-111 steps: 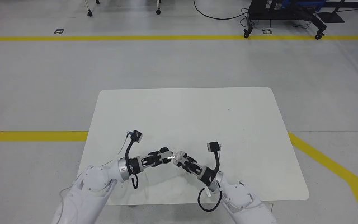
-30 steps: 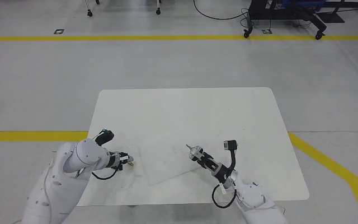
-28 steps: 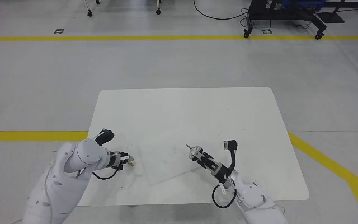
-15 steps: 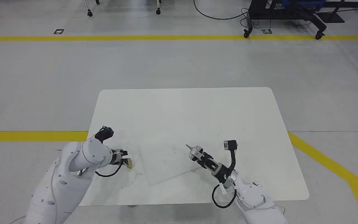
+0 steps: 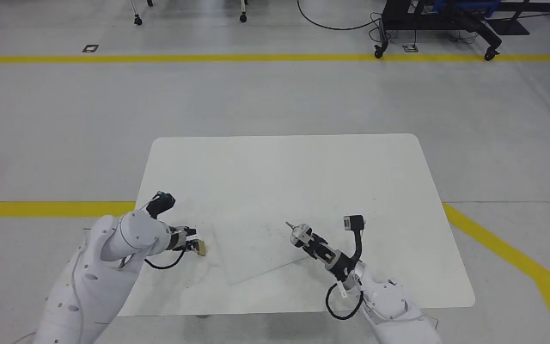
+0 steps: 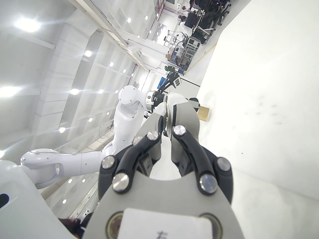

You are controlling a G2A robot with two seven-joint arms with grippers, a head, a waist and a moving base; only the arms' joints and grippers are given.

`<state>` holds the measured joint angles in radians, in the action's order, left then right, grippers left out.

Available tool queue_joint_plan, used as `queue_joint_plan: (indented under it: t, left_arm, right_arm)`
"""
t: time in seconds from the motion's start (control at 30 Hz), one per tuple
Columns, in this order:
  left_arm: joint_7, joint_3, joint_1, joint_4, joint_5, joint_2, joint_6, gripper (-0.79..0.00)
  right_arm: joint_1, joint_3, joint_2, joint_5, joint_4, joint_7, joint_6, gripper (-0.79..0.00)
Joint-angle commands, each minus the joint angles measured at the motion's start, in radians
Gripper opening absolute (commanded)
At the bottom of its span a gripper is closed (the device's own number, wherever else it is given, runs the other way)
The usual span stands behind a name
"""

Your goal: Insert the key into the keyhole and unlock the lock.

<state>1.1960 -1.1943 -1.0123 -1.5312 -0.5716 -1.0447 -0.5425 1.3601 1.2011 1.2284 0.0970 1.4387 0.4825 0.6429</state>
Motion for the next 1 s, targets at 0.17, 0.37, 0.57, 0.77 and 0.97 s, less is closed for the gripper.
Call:
queue_joint_plan:
  t: [0.17, 0.37, 0.57, 0.77, 0.97]
  left_arm:
    - [0.033, 0.031, 0.041, 0.005, -0.047, -0.002, -0.02, -0.56]
    - [0.032, 0.038, 0.043, -0.009, -0.044, -0.003, -0.02, -0.545]
    - [0.033, 0.044, 0.031, -0.025, -0.049, -0.002, -0.02, -0.579]
    - [0.035, 0.043, 0.017, -0.064, -0.063, 0.001, -0.026, -0.637]
    - [0.04, 0.056, 0.014, -0.078, -0.082, 0.002, -0.019, -0.785]
  right_arm:
    - [0.0, 0.0, 0.0, 0.0, 0.0, 0.0, 0.0, -0.785]
    - [0.0, 0.0, 0.0, 0.0, 0.0, 0.0, 0.0, -0.785]
    - [0.0, 0.0, 0.0, 0.0, 0.0, 0.0, 0.0, -0.785]
    - [0.0, 0.0, 0.0, 0.0, 0.0, 0.0, 0.0, -0.785]
    - [0.0, 0.0, 0.0, 0.0, 0.0, 0.0, 0.0, -0.785]
